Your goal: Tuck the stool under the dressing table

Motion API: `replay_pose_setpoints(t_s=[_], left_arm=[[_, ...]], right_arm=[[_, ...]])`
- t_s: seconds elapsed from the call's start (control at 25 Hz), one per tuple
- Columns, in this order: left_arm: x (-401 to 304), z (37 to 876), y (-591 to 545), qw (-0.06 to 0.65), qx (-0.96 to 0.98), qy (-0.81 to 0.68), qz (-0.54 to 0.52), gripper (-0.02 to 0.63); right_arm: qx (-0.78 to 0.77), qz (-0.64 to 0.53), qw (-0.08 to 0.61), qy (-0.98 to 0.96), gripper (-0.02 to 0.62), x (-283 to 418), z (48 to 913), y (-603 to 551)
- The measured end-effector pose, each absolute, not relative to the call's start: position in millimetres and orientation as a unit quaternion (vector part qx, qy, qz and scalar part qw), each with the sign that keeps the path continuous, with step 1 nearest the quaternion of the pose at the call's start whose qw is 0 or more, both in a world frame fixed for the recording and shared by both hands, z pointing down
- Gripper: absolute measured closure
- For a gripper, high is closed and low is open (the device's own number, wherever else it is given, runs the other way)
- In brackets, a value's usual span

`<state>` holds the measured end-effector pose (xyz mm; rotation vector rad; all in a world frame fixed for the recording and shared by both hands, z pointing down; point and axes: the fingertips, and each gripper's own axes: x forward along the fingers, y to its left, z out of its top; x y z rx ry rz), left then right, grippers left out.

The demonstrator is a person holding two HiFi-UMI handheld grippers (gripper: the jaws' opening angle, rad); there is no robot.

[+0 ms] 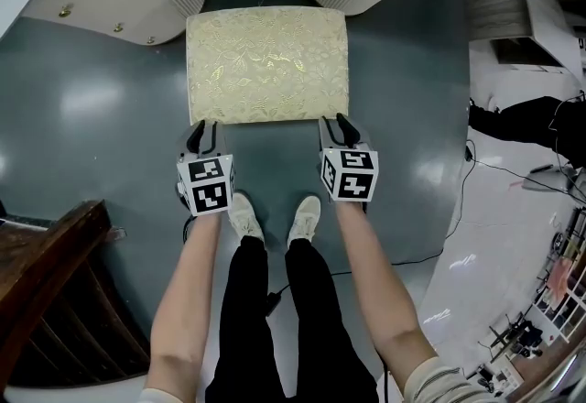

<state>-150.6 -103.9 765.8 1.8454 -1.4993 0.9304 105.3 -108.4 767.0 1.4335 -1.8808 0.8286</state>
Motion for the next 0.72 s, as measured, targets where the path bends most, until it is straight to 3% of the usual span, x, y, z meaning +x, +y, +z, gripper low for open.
replay_pose_setpoints(t_s=[0.72], left_arm=[[-148.7,780.0,-111.2,0.303,0.683,-0.567,0.348,0.528]], right_arm=[[0.547,0.315,0.317,-0.708,0.469,105.8,777.5,-120.1]])
